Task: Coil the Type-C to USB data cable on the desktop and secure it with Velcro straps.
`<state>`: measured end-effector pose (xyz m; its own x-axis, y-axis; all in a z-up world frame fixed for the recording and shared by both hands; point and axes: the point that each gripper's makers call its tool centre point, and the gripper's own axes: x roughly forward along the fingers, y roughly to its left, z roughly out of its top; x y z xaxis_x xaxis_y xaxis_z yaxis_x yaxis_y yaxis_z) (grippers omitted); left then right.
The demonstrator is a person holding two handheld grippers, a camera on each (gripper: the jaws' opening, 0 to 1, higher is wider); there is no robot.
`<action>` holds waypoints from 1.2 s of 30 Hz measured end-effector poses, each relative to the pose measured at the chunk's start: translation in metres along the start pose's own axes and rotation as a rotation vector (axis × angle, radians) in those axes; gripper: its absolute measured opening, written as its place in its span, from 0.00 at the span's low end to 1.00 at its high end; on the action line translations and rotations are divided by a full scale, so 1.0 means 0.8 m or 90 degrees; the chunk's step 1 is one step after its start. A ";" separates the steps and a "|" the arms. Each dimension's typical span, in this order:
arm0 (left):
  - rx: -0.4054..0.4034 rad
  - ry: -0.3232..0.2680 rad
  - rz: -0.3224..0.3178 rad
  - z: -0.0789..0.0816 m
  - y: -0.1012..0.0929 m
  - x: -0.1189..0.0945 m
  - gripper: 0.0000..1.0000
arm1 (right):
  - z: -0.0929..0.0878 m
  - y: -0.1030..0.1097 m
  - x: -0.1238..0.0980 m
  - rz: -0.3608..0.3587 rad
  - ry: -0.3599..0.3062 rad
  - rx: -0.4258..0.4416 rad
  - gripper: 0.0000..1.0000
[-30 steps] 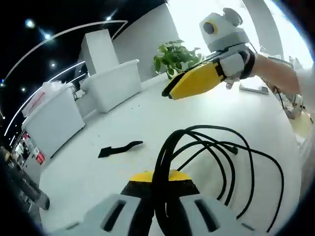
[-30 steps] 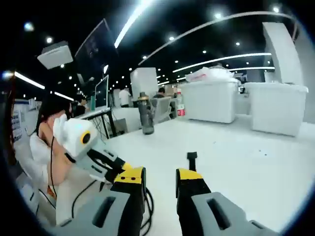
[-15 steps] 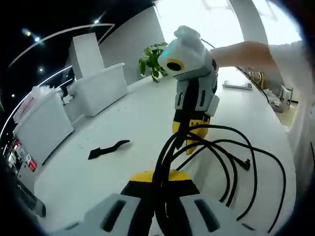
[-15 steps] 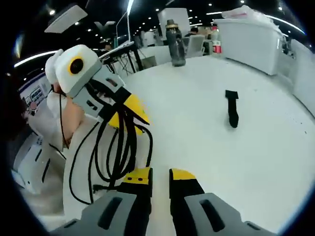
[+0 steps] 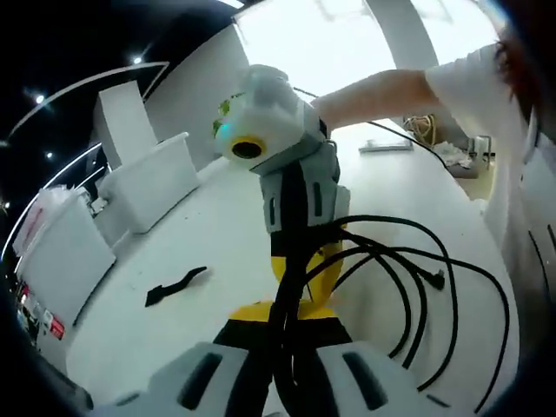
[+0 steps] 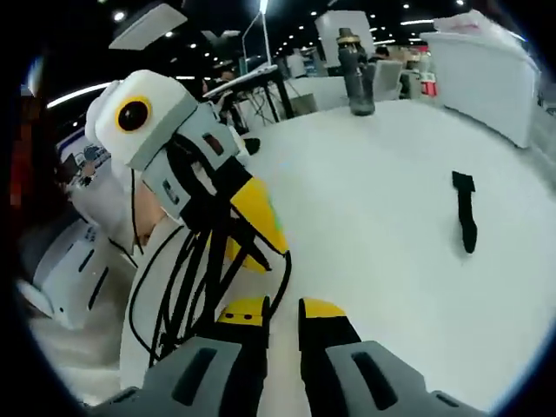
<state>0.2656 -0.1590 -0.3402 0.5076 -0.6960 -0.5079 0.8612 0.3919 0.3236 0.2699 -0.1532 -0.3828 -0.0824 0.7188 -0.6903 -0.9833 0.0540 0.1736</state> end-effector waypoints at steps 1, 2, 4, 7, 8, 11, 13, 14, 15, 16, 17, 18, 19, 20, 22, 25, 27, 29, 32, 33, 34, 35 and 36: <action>0.004 0.005 0.000 -0.001 -0.001 0.000 0.08 | 0.000 0.003 0.002 0.004 0.006 -0.013 0.12; 0.007 0.008 -0.001 -0.001 -0.002 0.000 0.08 | 0.000 0.003 0.002 -0.002 0.013 -0.024 0.12; 0.012 0.008 0.001 -0.001 -0.001 -0.003 0.08 | 0.003 0.004 0.006 -0.001 0.015 -0.032 0.11; 0.017 0.011 0.002 -0.003 0.000 -0.004 0.08 | 0.005 0.004 0.009 -0.006 0.021 -0.068 0.08; 0.016 0.015 0.001 -0.005 0.000 -0.004 0.08 | 0.005 0.004 0.009 -0.013 0.027 -0.096 0.06; 0.012 0.027 -0.005 -0.010 -0.003 -0.004 0.08 | 0.007 0.005 0.012 -0.022 0.044 -0.163 0.04; 0.010 0.027 -0.006 -0.011 -0.004 -0.005 0.08 | 0.007 0.005 0.012 -0.028 0.051 -0.169 0.03; 0.009 0.028 -0.006 -0.011 -0.003 -0.006 0.08 | 0.008 0.004 0.012 -0.030 0.055 -0.173 0.02; 0.008 0.028 -0.007 -0.012 -0.004 -0.006 0.08 | 0.007 0.003 0.011 -0.031 0.060 -0.177 0.02; 0.007 0.028 -0.009 -0.012 -0.004 -0.006 0.08 | 0.008 0.002 0.009 -0.034 0.059 -0.182 0.02; 0.005 0.030 -0.010 -0.014 -0.005 -0.005 0.08 | 0.009 0.001 0.006 -0.036 0.055 -0.183 0.01; 0.004 0.033 -0.012 -0.015 -0.006 -0.004 0.08 | 0.012 0.000 0.002 -0.039 0.050 -0.182 0.01; 0.004 0.037 -0.016 -0.017 -0.008 -0.002 0.09 | 0.016 -0.002 -0.002 -0.047 0.042 -0.181 0.01; 0.005 0.040 -0.017 -0.018 -0.009 0.000 0.09 | 0.019 -0.004 -0.006 -0.054 0.036 -0.184 0.01; 0.005 0.047 -0.016 -0.020 -0.008 0.001 0.10 | 0.025 -0.009 -0.014 -0.072 0.027 -0.193 0.01; 0.032 0.047 0.006 -0.022 0.000 0.003 0.16 | 0.029 -0.010 -0.020 -0.090 0.025 -0.212 0.01; 0.037 0.050 0.014 -0.025 0.002 0.005 0.20 | 0.030 -0.007 -0.020 -0.091 0.025 -0.222 0.01; 0.036 0.053 0.021 -0.026 0.006 0.009 0.22 | 0.030 -0.006 -0.019 -0.092 0.026 -0.227 0.01; 0.032 0.054 0.016 -0.029 0.005 0.014 0.22 | 0.032 -0.003 -0.016 -0.092 0.026 -0.238 0.01; 0.030 0.057 0.014 -0.032 0.005 0.016 0.21 | 0.034 -0.003 -0.016 -0.092 0.025 -0.243 0.01; 0.027 0.061 0.011 -0.033 0.004 0.017 0.19 | 0.035 -0.002 -0.016 -0.090 0.024 -0.243 0.01; 0.021 0.064 0.003 -0.035 0.001 0.018 0.16 | 0.036 -0.001 -0.015 -0.090 0.024 -0.244 0.01; 0.016 0.061 -0.004 -0.034 -0.002 0.016 0.13 | 0.037 -0.001 -0.015 -0.092 0.022 -0.247 0.01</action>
<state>0.2711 -0.1523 -0.3689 0.5031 -0.6371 -0.5839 0.8642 0.3712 0.3397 0.2763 -0.1413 -0.3540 0.0615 0.6992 -0.7123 -0.9729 -0.1174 -0.1992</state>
